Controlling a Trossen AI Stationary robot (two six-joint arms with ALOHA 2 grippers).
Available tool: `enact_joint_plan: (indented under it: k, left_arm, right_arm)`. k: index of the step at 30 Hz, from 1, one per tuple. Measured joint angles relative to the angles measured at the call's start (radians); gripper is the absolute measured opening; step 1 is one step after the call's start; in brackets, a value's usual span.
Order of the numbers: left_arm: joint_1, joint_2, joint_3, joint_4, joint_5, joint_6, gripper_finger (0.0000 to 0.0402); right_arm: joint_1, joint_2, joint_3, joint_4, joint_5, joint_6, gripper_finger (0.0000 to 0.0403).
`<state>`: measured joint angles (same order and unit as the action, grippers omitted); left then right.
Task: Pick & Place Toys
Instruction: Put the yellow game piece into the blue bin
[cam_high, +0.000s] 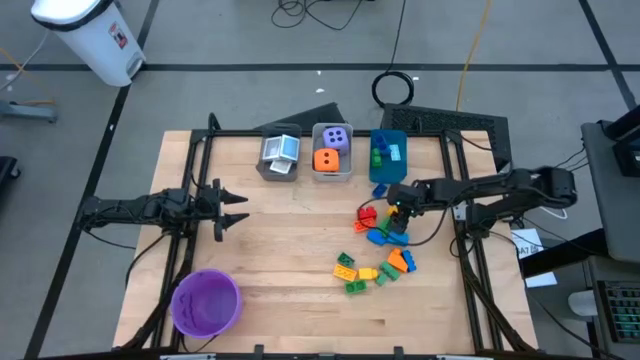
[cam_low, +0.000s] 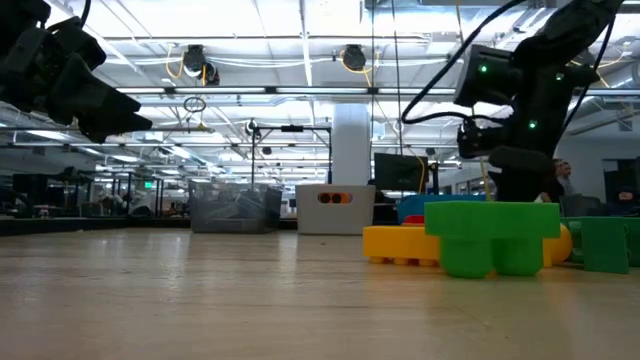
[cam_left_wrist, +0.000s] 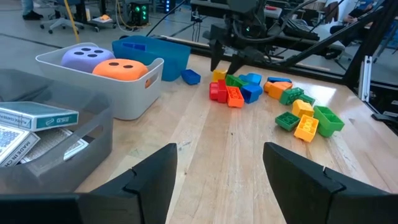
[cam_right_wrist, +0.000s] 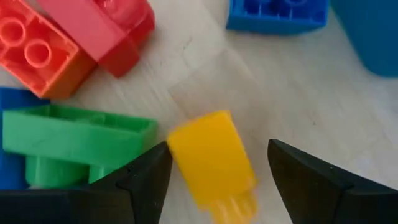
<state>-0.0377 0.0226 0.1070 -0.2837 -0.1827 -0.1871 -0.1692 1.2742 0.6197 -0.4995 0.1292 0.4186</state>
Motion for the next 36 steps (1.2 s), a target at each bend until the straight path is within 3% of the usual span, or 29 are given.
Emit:
enact_joint_plan:
  k: [5, 14, 20, 25, 36]
  left_arm:
    - [0.0, 0.0, 0.0, 0.0, 0.0, 0.0, 0.0246]
    - [0.0, 0.0, 0.0, 0.0, 0.0, 0.0, 0.0246]
    - [0.0, 0.0, 0.0, 0.0, 0.0, 0.0, 0.0246]
    - [0.0, 0.0, 0.0, 0.0, 0.0, 0.0, 0.0246]
    - [0.0, 0.0, 0.0, 0.0, 0.0, 0.0, 0.0246]
  right_arm:
    - [0.0, 0.014, 0.0, 0.002, 0.0, 0.004, 0.023]
    - [0.0, -0.029, 0.002, 0.001, 0.0, 0.007, 0.013]
    - [-0.002, -0.098, 0.03, 0.014, 0.022, 0.014, 0.0132]
    - [-0.007, -0.143, 0.039, 0.123, 0.059, 0.002, 0.0157]
    - [-0.143, -0.155, 0.039, 0.384, 0.058, -0.097, 0.0132]
